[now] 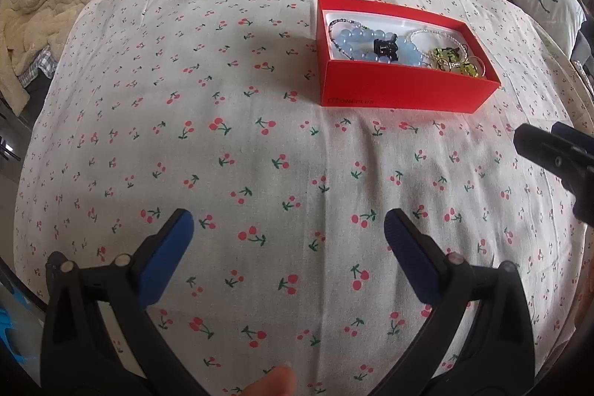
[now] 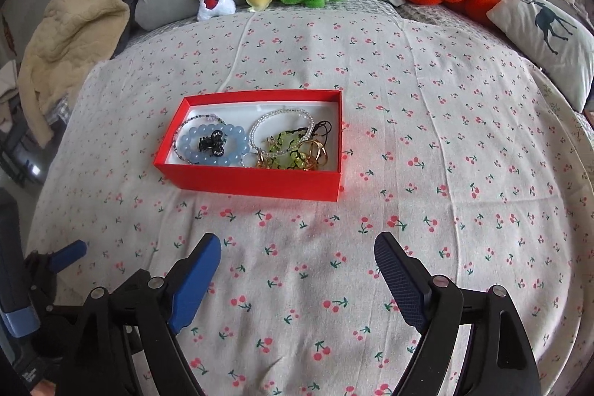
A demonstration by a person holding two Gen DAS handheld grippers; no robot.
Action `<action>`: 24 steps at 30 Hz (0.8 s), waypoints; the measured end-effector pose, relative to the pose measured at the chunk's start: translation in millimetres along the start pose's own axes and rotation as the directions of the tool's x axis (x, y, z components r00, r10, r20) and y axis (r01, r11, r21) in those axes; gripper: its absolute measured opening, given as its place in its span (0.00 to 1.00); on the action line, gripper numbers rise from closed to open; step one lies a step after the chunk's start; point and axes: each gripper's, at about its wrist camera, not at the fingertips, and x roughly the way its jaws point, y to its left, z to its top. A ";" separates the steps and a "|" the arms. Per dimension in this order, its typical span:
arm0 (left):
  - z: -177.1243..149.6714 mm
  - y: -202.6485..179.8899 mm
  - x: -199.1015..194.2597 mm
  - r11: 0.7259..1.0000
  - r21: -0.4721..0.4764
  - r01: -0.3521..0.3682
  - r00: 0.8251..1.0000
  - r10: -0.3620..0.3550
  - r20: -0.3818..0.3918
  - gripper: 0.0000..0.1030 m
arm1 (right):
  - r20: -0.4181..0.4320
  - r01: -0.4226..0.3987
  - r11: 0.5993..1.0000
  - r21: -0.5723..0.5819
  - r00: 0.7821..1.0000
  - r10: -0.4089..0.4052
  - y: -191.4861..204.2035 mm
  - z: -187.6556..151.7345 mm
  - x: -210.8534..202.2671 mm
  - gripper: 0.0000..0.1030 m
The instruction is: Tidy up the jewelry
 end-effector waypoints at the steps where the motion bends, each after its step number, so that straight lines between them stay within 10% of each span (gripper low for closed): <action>1: -1.3 0.1 -1.3 1.000 0.003 -0.001 1.000 0.001 0.002 0.99 | 0.004 0.008 1.000 -0.003 1.000 -0.008 0.2 -4.3 -1.5 0.92; 24: -7.3 -9.9 -4.1 1.000 0.022 0.021 1.000 -0.021 0.004 0.99 | -0.047 0.047 0.999 -0.009 0.998 -0.047 -5.3 -27.5 3.2 0.99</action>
